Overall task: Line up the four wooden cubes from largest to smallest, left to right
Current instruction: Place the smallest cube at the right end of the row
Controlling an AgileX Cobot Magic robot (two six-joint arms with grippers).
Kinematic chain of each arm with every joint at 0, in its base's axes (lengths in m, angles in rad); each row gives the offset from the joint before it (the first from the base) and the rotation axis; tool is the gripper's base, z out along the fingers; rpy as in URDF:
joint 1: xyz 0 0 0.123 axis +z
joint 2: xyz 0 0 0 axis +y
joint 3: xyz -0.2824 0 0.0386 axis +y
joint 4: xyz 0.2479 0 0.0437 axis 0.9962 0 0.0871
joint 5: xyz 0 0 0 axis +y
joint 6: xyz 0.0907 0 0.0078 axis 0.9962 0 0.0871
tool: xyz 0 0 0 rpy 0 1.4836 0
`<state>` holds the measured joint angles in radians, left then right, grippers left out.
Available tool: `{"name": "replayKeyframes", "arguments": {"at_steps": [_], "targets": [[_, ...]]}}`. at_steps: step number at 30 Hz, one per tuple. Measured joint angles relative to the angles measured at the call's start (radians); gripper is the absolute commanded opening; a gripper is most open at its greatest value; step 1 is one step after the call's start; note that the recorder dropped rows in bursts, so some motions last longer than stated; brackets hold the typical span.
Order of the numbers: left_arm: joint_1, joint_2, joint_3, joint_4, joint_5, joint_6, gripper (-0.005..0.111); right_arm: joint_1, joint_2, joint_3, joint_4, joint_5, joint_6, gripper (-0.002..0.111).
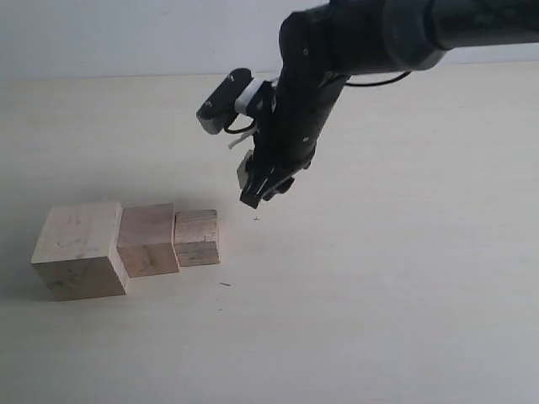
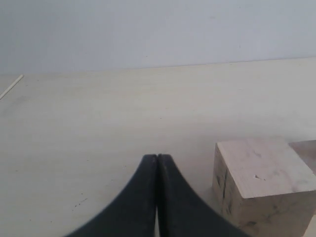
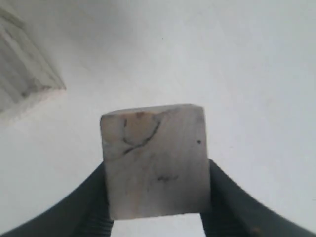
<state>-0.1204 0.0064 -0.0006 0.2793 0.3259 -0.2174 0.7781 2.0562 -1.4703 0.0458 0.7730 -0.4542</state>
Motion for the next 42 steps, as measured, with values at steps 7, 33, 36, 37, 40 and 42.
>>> {"name": "replayKeyframes", "arguments": {"at_steps": [7, 33, 36, 37, 40, 42], "targets": [[0.000, 0.000, 0.000, 0.000, 0.000, 0.000, 0.000, 0.000, -0.057, 0.000, 0.065, 0.107, -0.258, 0.000], [0.000, 0.000, 0.000, 0.000, 0.000, 0.000, 0.000, 0.000, 0.140, -0.002, 0.306, 0.101, -0.659, 0.000], [0.000, 0.000, 0.000, 0.000, 0.000, 0.000, 0.000, 0.000, 0.141, -0.002, 0.306, 0.087, -0.687, 0.000], [0.000, 0.000, 0.000, 0.000, 0.000, 0.000, 0.000, 0.000, 0.142, -0.002, 0.306, 0.083, -0.694, 0.000], [0.000, 0.000, 0.000, 0.000, 0.000, 0.000, 0.000, 0.019, 0.142, -0.002, 0.300, 0.053, -0.719, 0.000], [0.000, 0.000, 0.000, 0.000, 0.000, 0.000, 0.000, 0.029, 0.142, -0.002, 0.295, 0.034, -0.723, 0.000]]}}
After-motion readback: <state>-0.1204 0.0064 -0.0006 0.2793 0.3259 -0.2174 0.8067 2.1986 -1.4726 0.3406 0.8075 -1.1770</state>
